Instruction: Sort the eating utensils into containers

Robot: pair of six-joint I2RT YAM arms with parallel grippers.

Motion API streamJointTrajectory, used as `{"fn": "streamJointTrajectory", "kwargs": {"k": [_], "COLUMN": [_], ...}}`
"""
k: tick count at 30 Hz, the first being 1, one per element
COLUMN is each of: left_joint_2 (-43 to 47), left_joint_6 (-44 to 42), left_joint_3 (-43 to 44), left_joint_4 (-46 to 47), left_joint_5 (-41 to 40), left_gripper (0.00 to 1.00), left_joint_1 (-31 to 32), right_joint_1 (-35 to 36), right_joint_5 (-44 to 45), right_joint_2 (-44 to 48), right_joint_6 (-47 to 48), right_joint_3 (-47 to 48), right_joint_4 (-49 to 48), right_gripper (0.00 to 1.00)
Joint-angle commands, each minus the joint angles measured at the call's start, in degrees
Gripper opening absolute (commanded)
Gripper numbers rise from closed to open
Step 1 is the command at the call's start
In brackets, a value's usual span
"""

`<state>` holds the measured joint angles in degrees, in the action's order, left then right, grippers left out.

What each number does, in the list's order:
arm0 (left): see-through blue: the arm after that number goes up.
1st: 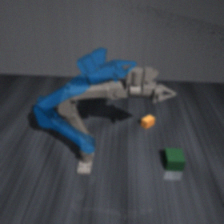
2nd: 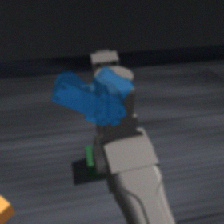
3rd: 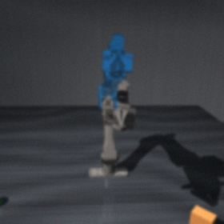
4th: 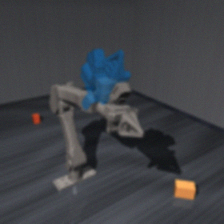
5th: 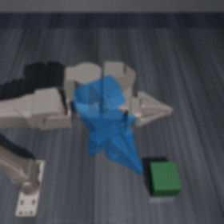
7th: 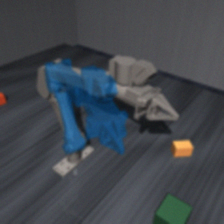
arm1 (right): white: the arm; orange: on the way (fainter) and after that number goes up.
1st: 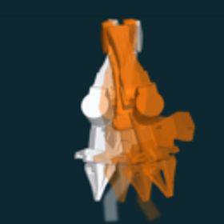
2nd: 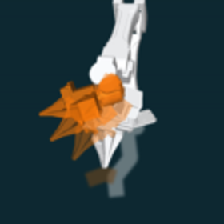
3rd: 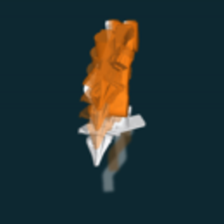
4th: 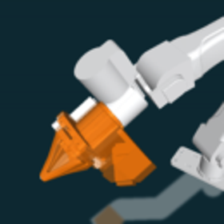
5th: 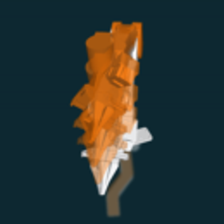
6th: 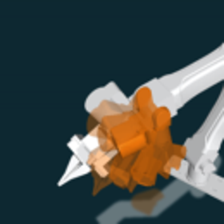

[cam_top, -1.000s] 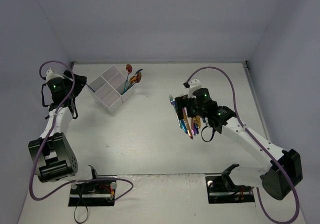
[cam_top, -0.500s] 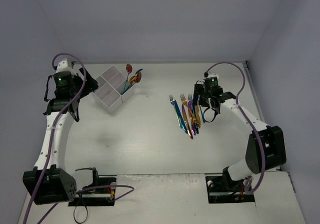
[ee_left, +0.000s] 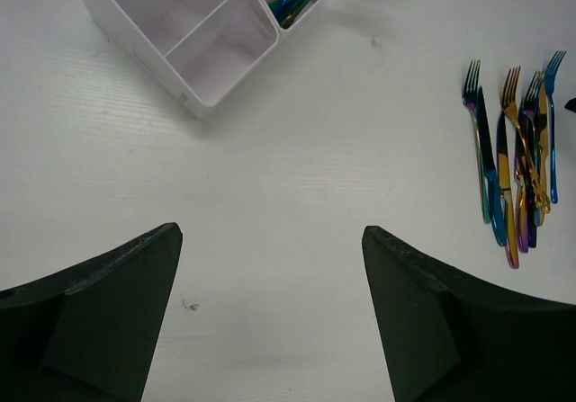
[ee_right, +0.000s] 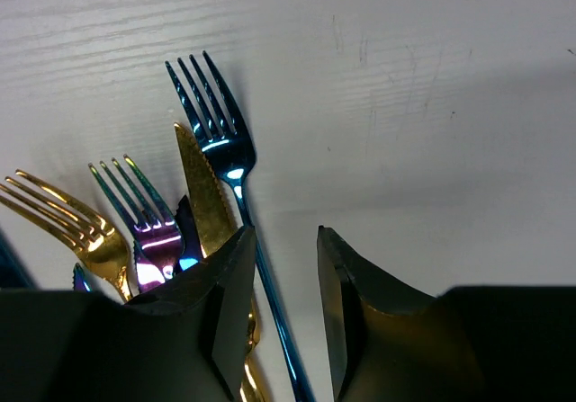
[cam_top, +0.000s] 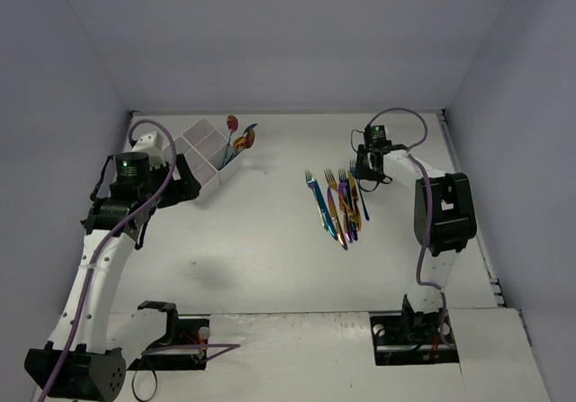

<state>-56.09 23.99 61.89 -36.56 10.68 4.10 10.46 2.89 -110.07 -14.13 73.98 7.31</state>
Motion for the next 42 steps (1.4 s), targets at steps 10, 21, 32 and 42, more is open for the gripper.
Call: {"fn": "streamJointTrajectory", "kwargs": {"k": [10, 21, 32, 42], "left_joint_2": [0.51, 0.55, 0.36, 0.2], "left_joint_6": [-0.74, -2.07, -2.2, -1.93], "left_joint_3": [-0.75, -1.07, -0.52, 0.65], "left_joint_4": [-0.31, -0.34, -0.35, -0.27], "left_joint_5": [1.4, 1.61, 2.15, 3.62], "left_gripper": [0.79, 0.79, 0.79, 0.79], "left_joint_1": [1.35, 1.35, 1.78, 2.3], "right_joint_1": [-0.66, -0.54, -0.44, -0.8], "right_joint_5": [-6.93, -6.27, -4.41, -0.44], "right_joint_2": [-0.79, -2.12, -3.27, -0.77], "right_joint_6": [7.34, 8.94, 9.57, 9.71], "right_joint_3": [2.04, 0.48, -2.66, -5.33], "right_joint_4": [-3.93, -4.43, -4.41, -4.05], "right_gripper": [0.32, 0.33, 0.24, 0.0]}}
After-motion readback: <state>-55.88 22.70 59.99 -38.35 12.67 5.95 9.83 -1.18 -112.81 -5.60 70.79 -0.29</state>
